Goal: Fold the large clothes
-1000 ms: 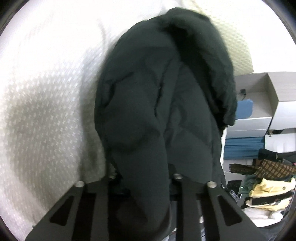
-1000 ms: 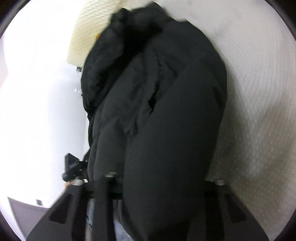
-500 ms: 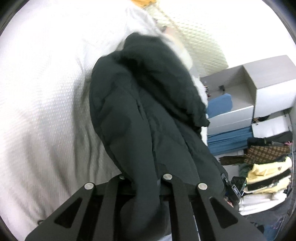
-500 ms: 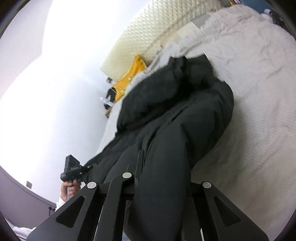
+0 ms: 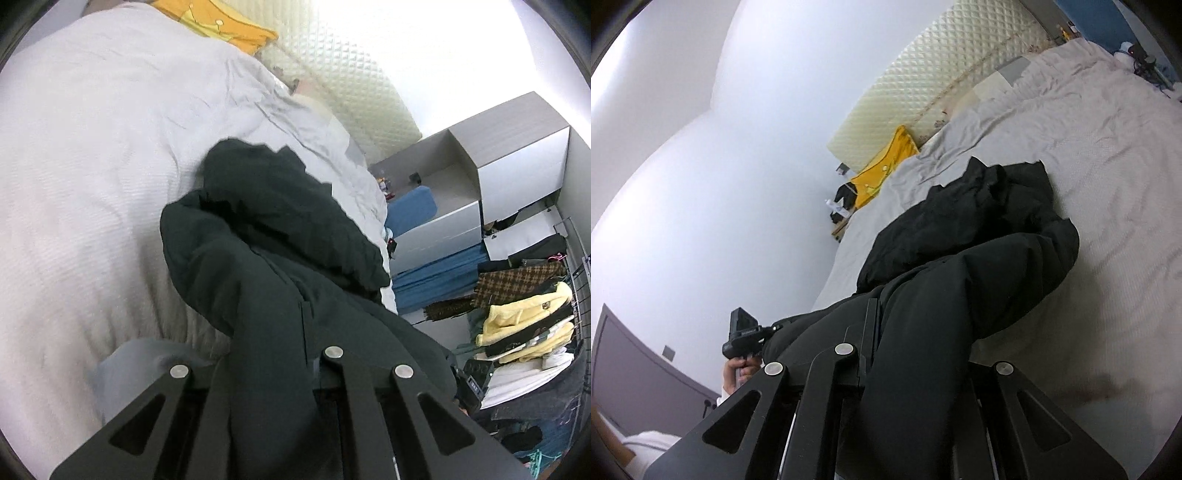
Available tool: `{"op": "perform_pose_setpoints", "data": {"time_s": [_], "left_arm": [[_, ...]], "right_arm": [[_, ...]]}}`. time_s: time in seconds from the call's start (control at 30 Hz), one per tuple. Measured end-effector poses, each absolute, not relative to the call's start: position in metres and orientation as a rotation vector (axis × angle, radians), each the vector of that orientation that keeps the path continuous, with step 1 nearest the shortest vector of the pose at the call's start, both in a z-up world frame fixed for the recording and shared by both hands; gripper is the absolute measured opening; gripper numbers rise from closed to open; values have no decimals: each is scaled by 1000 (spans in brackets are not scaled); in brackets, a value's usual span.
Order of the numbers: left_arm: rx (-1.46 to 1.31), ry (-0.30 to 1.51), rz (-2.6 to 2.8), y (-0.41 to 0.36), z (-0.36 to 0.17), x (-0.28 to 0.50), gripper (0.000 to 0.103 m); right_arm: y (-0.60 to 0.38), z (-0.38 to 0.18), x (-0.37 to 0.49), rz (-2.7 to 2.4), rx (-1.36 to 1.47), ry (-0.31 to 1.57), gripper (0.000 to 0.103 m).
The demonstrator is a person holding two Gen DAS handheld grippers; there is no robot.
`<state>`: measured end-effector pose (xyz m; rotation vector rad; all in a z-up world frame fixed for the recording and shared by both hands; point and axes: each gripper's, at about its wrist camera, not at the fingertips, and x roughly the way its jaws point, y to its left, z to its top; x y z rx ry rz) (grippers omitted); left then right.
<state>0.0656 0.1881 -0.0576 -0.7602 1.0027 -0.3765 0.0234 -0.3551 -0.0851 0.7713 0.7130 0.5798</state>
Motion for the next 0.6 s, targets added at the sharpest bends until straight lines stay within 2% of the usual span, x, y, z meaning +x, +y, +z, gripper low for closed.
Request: {"op": "perform_pose_setpoints", "data": {"time_s": [0.17, 0.3, 0.6], "left_arm": [[-789, 983, -342, 196, -39, 31, 3], [-763, 976, -339, 195, -18, 35, 3], [-734, 1006, -288, 166, -4, 158, 5]], "right_arm": [[-350, -70, 1, 563, 766, 721, 8], [-356, -64, 10, 549, 790, 703, 8], [-383, -52, 96, 528, 894, 683, 9]]}}
